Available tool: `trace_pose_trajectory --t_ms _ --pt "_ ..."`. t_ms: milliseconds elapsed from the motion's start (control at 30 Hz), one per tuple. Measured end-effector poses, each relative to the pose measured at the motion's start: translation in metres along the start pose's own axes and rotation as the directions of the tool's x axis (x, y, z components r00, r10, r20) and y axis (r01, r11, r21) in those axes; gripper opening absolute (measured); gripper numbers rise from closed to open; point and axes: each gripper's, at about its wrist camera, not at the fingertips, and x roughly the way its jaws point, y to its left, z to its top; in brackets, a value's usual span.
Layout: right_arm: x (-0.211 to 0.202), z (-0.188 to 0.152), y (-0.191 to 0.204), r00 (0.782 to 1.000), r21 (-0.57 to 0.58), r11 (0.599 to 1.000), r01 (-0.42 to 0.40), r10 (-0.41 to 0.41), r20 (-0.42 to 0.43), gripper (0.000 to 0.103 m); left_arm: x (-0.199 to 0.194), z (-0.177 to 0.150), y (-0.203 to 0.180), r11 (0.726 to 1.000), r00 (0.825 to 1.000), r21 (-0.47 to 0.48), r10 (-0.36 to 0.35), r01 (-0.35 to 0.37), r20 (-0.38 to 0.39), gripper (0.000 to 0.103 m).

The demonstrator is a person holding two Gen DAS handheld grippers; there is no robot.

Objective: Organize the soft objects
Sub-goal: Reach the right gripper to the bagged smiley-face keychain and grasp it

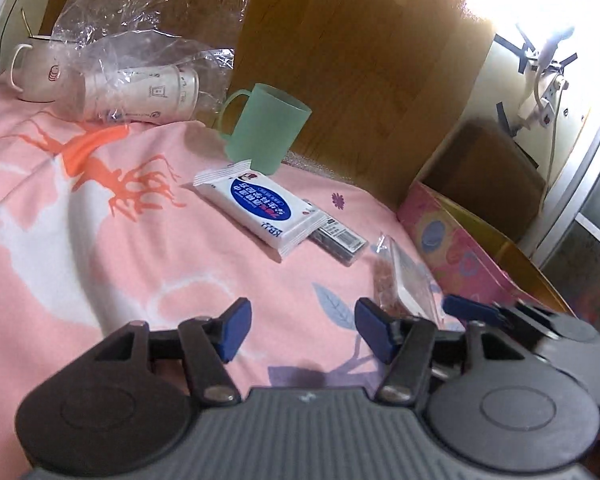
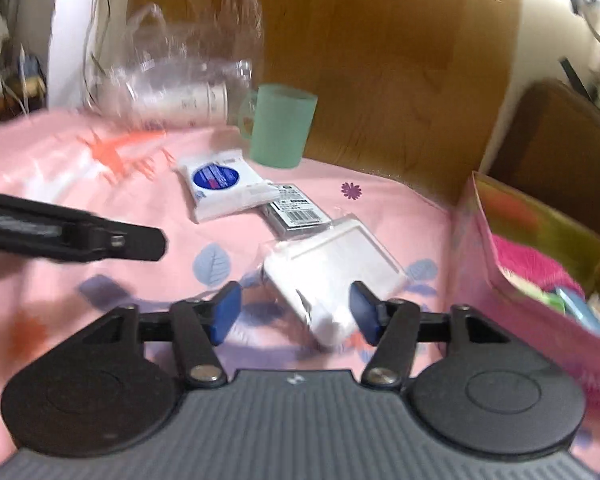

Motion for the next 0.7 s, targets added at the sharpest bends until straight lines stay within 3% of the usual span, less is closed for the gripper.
trace_pose_trajectory --t_ms 67,167,267,400,500,600,633,700 --pt "0.014 0.005 0.003 0.999 -0.026 0.999 0.046 -0.046 -0.013 0.062 -0.002 -0.001 0.002 1.0 1.0 0.0 -0.005 0.005 0.005 0.061" --pt "0.023 0.006 -0.004 0.999 0.017 0.999 0.043 -0.043 -0.026 0.031 -0.004 -0.001 0.005 1.0 1.0 -0.014 -0.02 0.02 0.008 0.061" --pt "0.001 0.003 -0.007 0.996 0.047 0.997 0.065 -0.067 0.053 0.021 -0.003 -0.001 0.007 0.999 0.999 -0.029 -0.03 0.03 0.01 0.061" --pt "-0.051 -0.005 -0.024 0.991 0.163 0.986 -0.038 0.016 0.136 0.018 -0.005 0.0 0.009 0.999 0.999 -0.038 -0.037 0.038 0.017 0.061" --pt "-0.092 -0.023 -0.055 0.958 0.371 0.89 -0.265 0.202 0.202 0.018 -0.006 -0.001 0.008 0.998 0.999 -0.044 -0.038 0.039 0.015 0.061" --pt "-0.116 -0.055 -0.085 0.925 0.509 0.772 -0.38 0.301 0.234 0.018 -0.006 -0.002 0.006 0.999 0.999 -0.036 -0.038 0.038 0.008 0.061" --pt "-0.12 -0.069 -0.095 0.927 0.555 0.743 -0.374 0.299 0.225 0.022 -0.006 -0.003 0.004 0.999 0.999 -0.028 -0.035 0.035 0.004 0.061" --pt "-0.127 -0.09 -0.106 0.967 0.59 0.766 -0.255 0.194 0.167 0.023 -0.006 -0.003 0.001 0.999 0.999 -0.011 -0.032 0.032 -0.005 0.061"
